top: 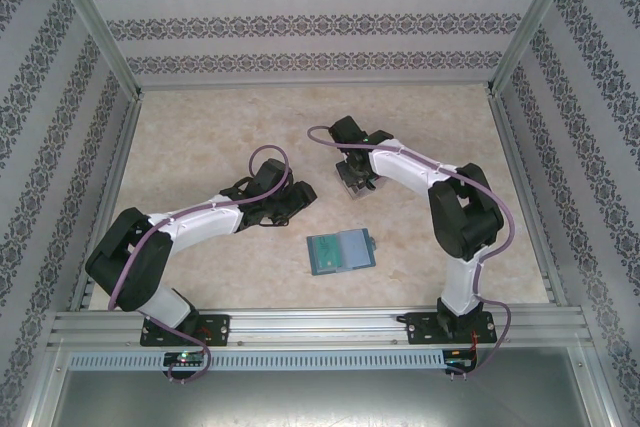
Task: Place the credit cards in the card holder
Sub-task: Pick up the credit card from the storage box.
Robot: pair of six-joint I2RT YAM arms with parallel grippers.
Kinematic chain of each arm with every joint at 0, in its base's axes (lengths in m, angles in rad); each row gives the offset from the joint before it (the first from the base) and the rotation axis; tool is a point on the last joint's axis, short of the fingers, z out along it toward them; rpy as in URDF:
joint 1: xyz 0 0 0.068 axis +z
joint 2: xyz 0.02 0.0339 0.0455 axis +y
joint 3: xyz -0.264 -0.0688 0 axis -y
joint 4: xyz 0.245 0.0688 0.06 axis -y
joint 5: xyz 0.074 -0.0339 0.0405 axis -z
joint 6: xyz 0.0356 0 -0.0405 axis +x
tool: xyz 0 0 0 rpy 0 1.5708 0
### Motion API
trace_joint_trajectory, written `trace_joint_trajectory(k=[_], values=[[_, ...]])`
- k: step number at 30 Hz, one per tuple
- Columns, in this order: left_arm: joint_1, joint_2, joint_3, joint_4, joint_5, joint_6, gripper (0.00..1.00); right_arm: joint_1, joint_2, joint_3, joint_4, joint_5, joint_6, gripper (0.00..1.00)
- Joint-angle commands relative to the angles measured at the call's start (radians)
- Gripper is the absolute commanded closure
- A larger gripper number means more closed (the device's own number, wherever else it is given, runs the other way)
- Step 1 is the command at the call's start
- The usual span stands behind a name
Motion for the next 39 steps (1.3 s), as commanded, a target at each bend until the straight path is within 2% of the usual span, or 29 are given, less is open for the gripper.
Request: trace_joint_trajectory(k=[1,11,23,29,39], values=[[0.01,-0.016,0.016,-0.005,0.006,0.007,0.36,-0.001,0.021,0.007,-0.008,-0.066,0.03,0.66],[0.01,-0.044,-0.012,-0.014,-0.009,0.002,0.36,0.013,0.025,-0.002,-0.014,-0.119,0.042,0.69],[0.01,-0.055,-0.007,-0.028,-0.021,0.009,0.36,0.123,0.003,0.037,-0.051,-0.144,0.13,0.68],[0.01,-0.086,-0.033,-0.03,-0.049,-0.004,0.36,0.139,-0.011,0.06,-0.074,0.004,0.117,0.64],[0.01,-0.136,-0.065,-0.048,-0.1,-0.01,0.36,0.145,0.059,0.088,-0.075,0.039,0.099,0.61]])
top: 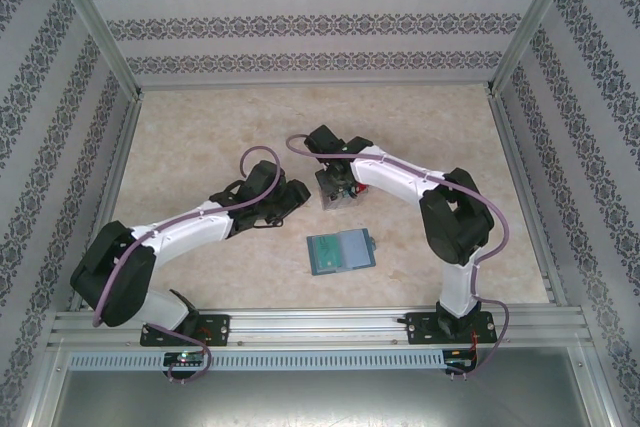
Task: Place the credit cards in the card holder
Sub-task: Pick up the credit card from the storage box.
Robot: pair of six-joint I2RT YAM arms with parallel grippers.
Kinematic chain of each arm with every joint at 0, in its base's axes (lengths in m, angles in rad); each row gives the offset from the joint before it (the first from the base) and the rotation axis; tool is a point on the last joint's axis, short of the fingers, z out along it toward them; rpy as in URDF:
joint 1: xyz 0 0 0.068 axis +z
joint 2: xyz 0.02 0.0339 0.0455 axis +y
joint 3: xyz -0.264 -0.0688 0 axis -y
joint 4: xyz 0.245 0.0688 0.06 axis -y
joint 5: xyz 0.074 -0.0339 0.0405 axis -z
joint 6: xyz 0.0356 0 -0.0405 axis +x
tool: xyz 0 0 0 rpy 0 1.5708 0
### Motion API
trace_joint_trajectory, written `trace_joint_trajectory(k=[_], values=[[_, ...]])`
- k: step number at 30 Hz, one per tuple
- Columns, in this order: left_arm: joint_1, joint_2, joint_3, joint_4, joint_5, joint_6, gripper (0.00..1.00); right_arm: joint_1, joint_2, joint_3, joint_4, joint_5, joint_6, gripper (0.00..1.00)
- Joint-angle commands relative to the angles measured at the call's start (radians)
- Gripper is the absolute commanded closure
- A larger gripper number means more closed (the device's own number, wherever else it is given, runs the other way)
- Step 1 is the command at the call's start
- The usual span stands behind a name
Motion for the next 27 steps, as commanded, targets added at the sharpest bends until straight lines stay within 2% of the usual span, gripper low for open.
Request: trace_joint_trajectory(k=[1,4,10,13,22,27], values=[[0.01,-0.03,-0.021,-0.035,-0.036,-0.006,0.36,0.008,0.048,0.028,-0.019,0.04,-0.008,0.6],[0.011,-0.036,-0.03,-0.034,-0.04,-0.008,0.36,0.011,0.08,0.054,-0.032,0.049,-0.013,0.59],[0.011,-0.042,-0.033,-0.034,-0.04,-0.008,0.36,0.032,0.124,0.081,-0.067,0.211,-0.025,0.59],[0.011,-0.041,-0.028,-0.038,-0.038,-0.005,0.35,0.042,0.094,0.061,-0.05,0.266,-0.036,0.61],[0.012,-0.027,-0.026,-0.026,-0.026,-0.009,0.35,0.025,0.043,0.028,-0.028,0.279,-0.045,0.65],[0.012,-0.023,-0.024,-0.026,-0.024,-0.008,0.35,0.013,0.035,0.009,-0.021,0.224,-0.052,0.72]])
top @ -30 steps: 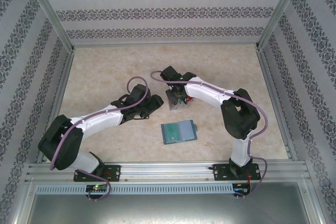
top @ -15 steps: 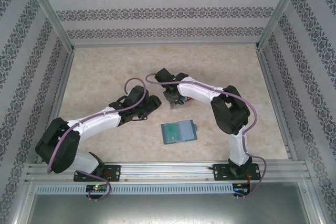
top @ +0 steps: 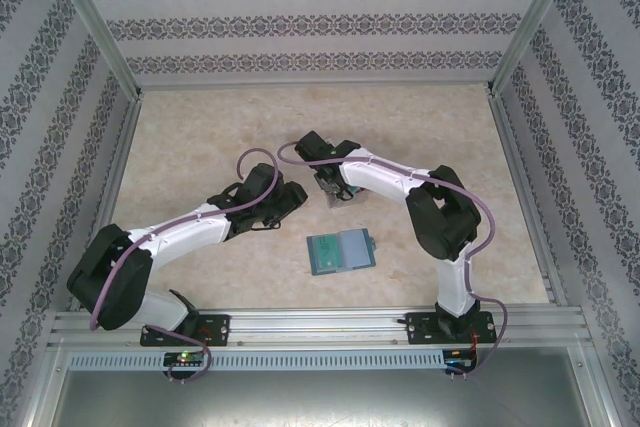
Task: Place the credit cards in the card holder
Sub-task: Pick up the credit card from the storage box.
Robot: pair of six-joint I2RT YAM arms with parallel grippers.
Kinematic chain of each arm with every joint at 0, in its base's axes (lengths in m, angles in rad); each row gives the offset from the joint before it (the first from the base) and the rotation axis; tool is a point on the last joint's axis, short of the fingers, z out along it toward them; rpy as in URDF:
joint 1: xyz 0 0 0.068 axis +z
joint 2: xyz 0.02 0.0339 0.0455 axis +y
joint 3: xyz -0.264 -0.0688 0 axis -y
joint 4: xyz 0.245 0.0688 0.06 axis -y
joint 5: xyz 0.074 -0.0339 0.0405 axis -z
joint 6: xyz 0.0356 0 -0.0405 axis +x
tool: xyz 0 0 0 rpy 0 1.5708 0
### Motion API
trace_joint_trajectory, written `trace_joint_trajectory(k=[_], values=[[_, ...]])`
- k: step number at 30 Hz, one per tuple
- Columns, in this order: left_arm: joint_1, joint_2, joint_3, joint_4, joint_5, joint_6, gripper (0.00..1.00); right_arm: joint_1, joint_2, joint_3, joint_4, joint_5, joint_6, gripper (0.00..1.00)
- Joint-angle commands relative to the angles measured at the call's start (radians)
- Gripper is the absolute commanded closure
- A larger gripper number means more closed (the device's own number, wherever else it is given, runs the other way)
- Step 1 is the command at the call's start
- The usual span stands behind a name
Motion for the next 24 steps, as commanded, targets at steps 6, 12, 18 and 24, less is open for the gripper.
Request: trace_joint_trajectory(k=[6,12,18,24], values=[[0.011,0.013,0.008,-0.021,0.011,-0.002,0.35,-0.019,-0.023,-0.03,-0.012,-0.032,0.002,0.76],[0.011,0.011,0.004,-0.022,0.008,-0.002,0.35,-0.019,-0.051,-0.039,-0.004,0.024,-0.005,0.81],[0.01,0.016,0.007,-0.017,0.01,-0.003,0.35,-0.04,-0.065,-0.042,-0.004,0.01,-0.008,0.8],[0.012,0.021,0.013,-0.024,0.013,0.004,0.35,-0.051,-0.061,-0.059,-0.003,-0.046,0.005,0.78]])
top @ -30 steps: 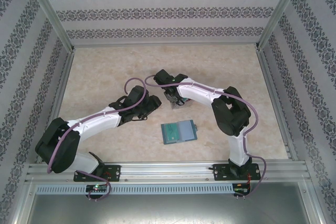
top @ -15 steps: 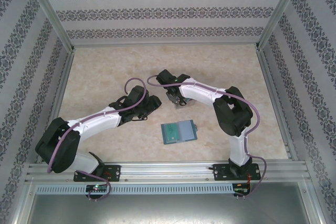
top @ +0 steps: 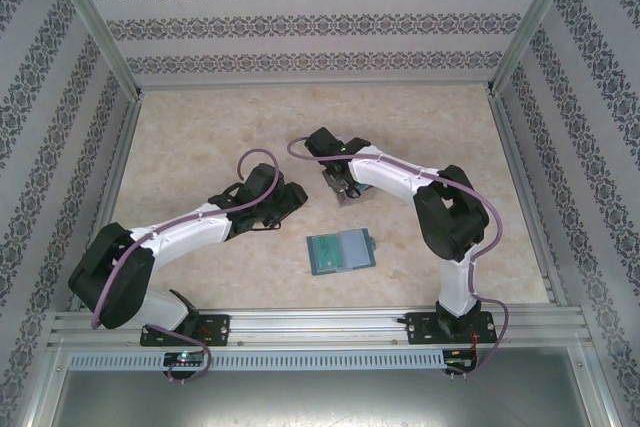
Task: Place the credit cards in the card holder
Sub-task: Pick up the credit card from the storage box.
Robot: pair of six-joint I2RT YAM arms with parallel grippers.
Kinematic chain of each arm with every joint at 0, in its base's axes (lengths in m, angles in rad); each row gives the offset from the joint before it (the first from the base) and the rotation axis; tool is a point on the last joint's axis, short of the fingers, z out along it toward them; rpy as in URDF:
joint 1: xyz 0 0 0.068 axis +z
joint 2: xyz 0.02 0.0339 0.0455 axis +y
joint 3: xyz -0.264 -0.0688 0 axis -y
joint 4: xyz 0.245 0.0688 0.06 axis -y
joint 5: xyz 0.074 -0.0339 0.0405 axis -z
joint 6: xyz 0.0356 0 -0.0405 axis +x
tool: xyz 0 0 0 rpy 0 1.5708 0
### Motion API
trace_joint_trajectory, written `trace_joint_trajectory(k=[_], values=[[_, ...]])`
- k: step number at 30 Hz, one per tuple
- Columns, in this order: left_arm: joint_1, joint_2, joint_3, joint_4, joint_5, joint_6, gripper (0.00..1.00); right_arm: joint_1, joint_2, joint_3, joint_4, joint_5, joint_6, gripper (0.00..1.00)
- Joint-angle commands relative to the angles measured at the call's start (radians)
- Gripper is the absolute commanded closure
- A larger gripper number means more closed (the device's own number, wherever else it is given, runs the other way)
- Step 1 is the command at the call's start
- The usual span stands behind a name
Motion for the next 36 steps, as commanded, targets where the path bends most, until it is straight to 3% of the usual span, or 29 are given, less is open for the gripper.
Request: trace_joint_trajectory(k=[1,6,17,23,30,36], values=[[0.01,0.011,0.011,-0.025,0.01,0.004,0.35,-0.008,-0.027,-0.022,-0.01,-0.044,0.007,0.77],[0.012,0.016,0.005,-0.018,0.013,-0.005,0.35,-0.013,0.0,-0.012,-0.006,-0.051,0.012,0.77],[0.012,0.024,0.02,-0.019,0.019,0.0,0.35,-0.016,0.042,-0.002,-0.005,-0.054,0.006,0.65],[0.011,0.027,0.019,-0.019,0.022,-0.001,0.36,-0.015,0.075,0.009,-0.016,-0.022,0.003,0.65],[0.011,0.034,0.025,-0.016,0.023,-0.002,0.35,-0.012,0.01,-0.002,-0.005,0.065,-0.012,0.64],[0.011,0.039,0.03,-0.019,0.026,0.003,0.36,-0.018,-0.018,-0.028,0.009,0.062,-0.013,0.65]])
